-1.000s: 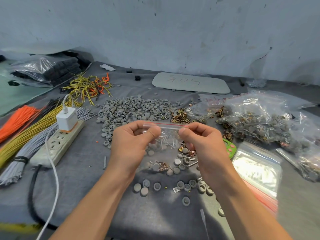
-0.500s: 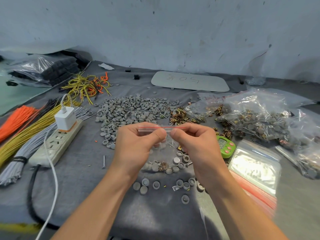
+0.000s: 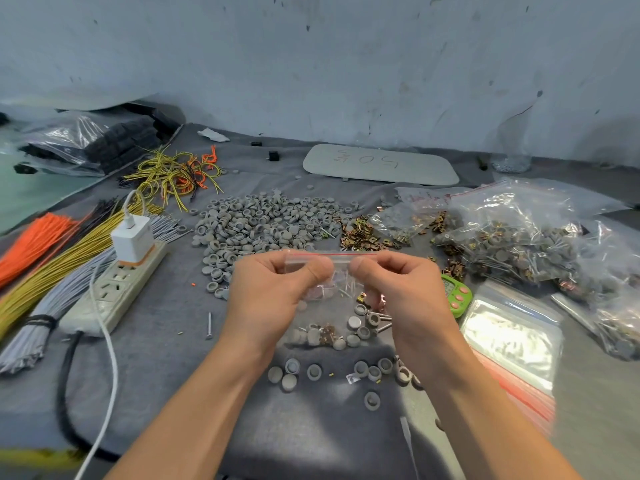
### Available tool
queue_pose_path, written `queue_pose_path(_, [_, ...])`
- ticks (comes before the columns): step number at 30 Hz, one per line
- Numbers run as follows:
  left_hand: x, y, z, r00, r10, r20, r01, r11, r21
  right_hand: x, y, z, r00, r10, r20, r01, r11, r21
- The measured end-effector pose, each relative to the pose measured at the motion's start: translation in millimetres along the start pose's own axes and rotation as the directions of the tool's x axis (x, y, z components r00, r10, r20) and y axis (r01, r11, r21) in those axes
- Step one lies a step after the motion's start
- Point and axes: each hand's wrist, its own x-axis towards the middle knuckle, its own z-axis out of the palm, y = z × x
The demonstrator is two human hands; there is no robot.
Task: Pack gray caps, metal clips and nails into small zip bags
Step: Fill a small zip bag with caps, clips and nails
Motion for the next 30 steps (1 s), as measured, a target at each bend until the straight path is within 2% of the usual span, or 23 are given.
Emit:
queue_pose_path(5, [0.4, 1.1, -3.5, 0.996, -0.081, -0.025, 0.078, 0.992, -0.094, 1.0, -1.4, 0.2, 1.000, 0.026, 0.008, -0.026, 1.000, 0.010])
queue_pose_path(14, [2.3, 1.7, -3.1, 0.991, -0.122, -0.051, 0.117, 0.990, -0.081, 1.1, -3.3, -4.8, 0.999, 0.043, -0.004, -0.043, 0.998, -0.035])
queue_pose_path(17, [1.2, 0.6, -3.0, 0.991, -0.094, -0.100, 0.085, 0.992, -0.090, 0.8, -1.6, -3.9, 0.997, 0.073, 0.001, -0.073, 0.996, -0.058])
queue_pose_path(21, [2.9, -0.4, 0.2, 0.990, -0.007, -0.137, 0.001, 0.999, -0.046, 0.2, -2.7, -2.9, 0.999, 0.051, -0.005, -0.051, 0.999, 0.002])
queue_pose_path(24, [1.1, -2.7, 5.0, 0.989, -0.017, -0.150, 0.013, 1.000, -0.028, -0.7, 1.5, -2.4, 0.995, 0.043, -0.093, -0.050, 0.996, -0.072])
queue_pose_path(25, [-0.2, -3.5, 5.9, 0.980, 0.001, -0.198, 0.000, 1.000, 0.002, -2.2, 4.5, -1.3, 0.990, 0.011, -0.140, -0.033, 0.987, -0.157])
queue_pose_path(27, [0.3, -6.0, 5.3, 0.925, 0.137, -0.354, -0.054, 0.970, 0.235, -8.1, 7.8, 3.8, 0.974, -0.118, -0.196, 0.036, 0.926, -0.376])
queue_pose_path(28, [0.0, -5.3, 5.1, 0.887, 0.241, -0.394, -0.083, 0.923, 0.376, -11.8, 8.3, 7.6, 0.969, -0.168, -0.180, 0.074, 0.897, -0.436])
queue_pose_path(29, [-1.5, -4.0, 6.7, 0.870, 0.303, -0.389, -0.119, 0.894, 0.431, -15.6, 8.5, 12.4, 0.976, -0.177, -0.126, 0.105, 0.892, -0.439])
queue_pose_path(30, [-3.0, -4.2, 10.5, 0.888, 0.309, -0.340, -0.158, 0.900, 0.406, -18.6, 9.6, 17.5, 0.987, -0.157, -0.038, 0.128, 0.901, -0.414])
